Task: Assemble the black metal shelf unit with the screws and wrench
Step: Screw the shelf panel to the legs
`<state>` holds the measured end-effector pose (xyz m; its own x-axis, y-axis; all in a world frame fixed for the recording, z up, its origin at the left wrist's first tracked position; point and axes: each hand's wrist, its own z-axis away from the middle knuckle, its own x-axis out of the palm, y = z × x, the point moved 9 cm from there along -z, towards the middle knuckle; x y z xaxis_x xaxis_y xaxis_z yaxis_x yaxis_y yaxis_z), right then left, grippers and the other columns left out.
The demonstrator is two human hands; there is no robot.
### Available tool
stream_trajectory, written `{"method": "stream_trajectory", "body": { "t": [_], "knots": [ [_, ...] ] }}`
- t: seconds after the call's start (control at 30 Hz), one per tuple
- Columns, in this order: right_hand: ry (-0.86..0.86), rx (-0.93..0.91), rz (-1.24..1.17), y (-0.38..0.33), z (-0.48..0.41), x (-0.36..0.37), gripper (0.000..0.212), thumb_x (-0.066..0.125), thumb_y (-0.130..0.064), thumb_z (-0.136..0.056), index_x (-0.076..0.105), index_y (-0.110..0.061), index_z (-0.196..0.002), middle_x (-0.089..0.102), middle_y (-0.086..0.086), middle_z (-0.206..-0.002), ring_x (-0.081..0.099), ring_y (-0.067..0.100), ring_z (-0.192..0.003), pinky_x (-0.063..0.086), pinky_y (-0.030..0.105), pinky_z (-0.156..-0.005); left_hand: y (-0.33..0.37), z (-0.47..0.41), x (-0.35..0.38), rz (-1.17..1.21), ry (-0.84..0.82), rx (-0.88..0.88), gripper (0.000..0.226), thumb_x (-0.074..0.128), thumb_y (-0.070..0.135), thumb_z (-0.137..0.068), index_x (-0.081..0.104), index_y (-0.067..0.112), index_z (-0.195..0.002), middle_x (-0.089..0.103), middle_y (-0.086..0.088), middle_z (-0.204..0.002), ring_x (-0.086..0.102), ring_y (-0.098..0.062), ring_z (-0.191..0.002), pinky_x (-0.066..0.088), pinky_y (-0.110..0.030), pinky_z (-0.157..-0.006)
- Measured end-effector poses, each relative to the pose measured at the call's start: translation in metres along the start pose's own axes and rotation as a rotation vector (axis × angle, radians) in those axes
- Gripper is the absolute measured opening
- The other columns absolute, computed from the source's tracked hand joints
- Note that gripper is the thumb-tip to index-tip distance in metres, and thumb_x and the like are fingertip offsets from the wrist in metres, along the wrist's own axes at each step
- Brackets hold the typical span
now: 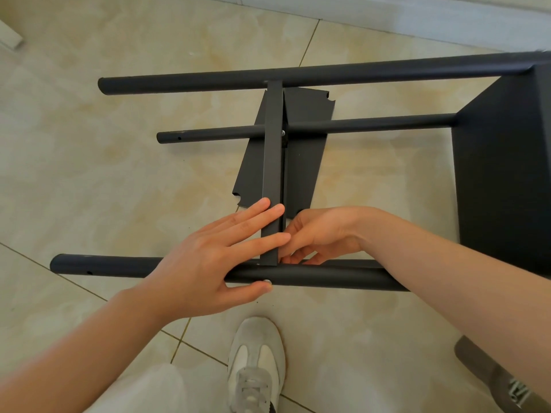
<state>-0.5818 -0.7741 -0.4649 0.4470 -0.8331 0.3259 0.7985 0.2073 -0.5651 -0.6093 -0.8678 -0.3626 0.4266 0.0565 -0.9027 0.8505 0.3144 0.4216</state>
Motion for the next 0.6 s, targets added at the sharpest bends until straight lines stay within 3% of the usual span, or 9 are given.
{"method": "stream_trajectory", "body": {
  "t": [0.07,0.17,0.33,0.43,0.53,0.6],
  "knots": [
    [0.014,-0.005,0.010,-0.0017,-0.0019,0.0024,0.011,0.066,-0.015,-0.092,0.076,-0.013,-0.089,0.070,0.005,-0.090,0.063,0.018,-0.092,0.052,0.036,-0.095,0.0001,0.0004,0.0000,0.001,0.001,0.000,0.061,0.057,0.051,-0.094,0.047,0.027,-0.149,0.029,0.003,-0.165,0.019,-0.017,-0.155,0.031,-0.041,-0.118],
    [0.017,-0.021,-0.012,-0.0037,-0.0023,0.0034,0.027,0.063,-0.012,-0.092,0.076,-0.018,-0.070,0.069,0.005,-0.085,0.063,0.019,-0.090,0.053,0.034,-0.091,-0.0003,0.0003,0.0004,-0.011,-0.003,0.000,0.061,0.056,0.051,-0.094,0.048,0.026,-0.149,0.028,0.003,-0.165,0.018,-0.016,-0.155,0.029,-0.040,-0.119],
    [-0.004,-0.014,-0.018,-0.0017,0.0023,-0.0004,0.009,0.067,-0.014,-0.091,0.076,-0.011,-0.090,0.069,0.006,-0.088,0.061,0.019,-0.090,0.051,0.033,-0.090,-0.0007,0.0003,0.0011,-0.009,-0.010,0.002,0.062,0.056,0.052,-0.095,0.045,0.028,-0.151,0.027,0.003,-0.165,0.017,-0.017,-0.155,0.029,-0.040,-0.119],
    [0.019,0.005,0.001,0.0004,-0.0015,-0.0004,0.014,0.068,-0.015,-0.091,0.075,-0.006,-0.099,0.069,0.009,-0.094,0.062,0.019,-0.092,0.051,0.036,-0.098,-0.0002,0.0001,0.0010,-0.010,0.000,0.005,0.061,0.056,0.052,-0.095,0.045,0.027,-0.150,0.028,0.002,-0.165,0.018,-0.017,-0.155,0.029,-0.041,-0.119],
    [0.013,0.000,-0.014,-0.0009,-0.0036,0.0027,0.015,0.065,-0.014,-0.092,0.078,-0.014,-0.084,0.069,0.008,-0.093,0.063,0.020,-0.093,0.051,0.037,-0.098,-0.0001,0.0006,0.0008,-0.007,0.002,0.005,0.061,0.056,0.051,-0.094,0.047,0.027,-0.149,0.028,0.002,-0.165,0.018,-0.017,-0.155,0.030,-0.040,-0.118],
    [0.003,-0.011,-0.021,-0.0015,-0.0022,0.0020,0.013,0.065,-0.014,-0.093,0.077,-0.011,-0.088,0.069,0.008,-0.094,0.063,0.020,-0.093,0.051,0.038,-0.098,-0.0001,-0.0001,0.0002,0.003,0.003,0.005,0.061,0.057,0.051,-0.094,0.048,0.026,-0.149,0.028,0.002,-0.165,0.018,-0.018,-0.155,0.031,-0.041,-0.118]
  ]
}}
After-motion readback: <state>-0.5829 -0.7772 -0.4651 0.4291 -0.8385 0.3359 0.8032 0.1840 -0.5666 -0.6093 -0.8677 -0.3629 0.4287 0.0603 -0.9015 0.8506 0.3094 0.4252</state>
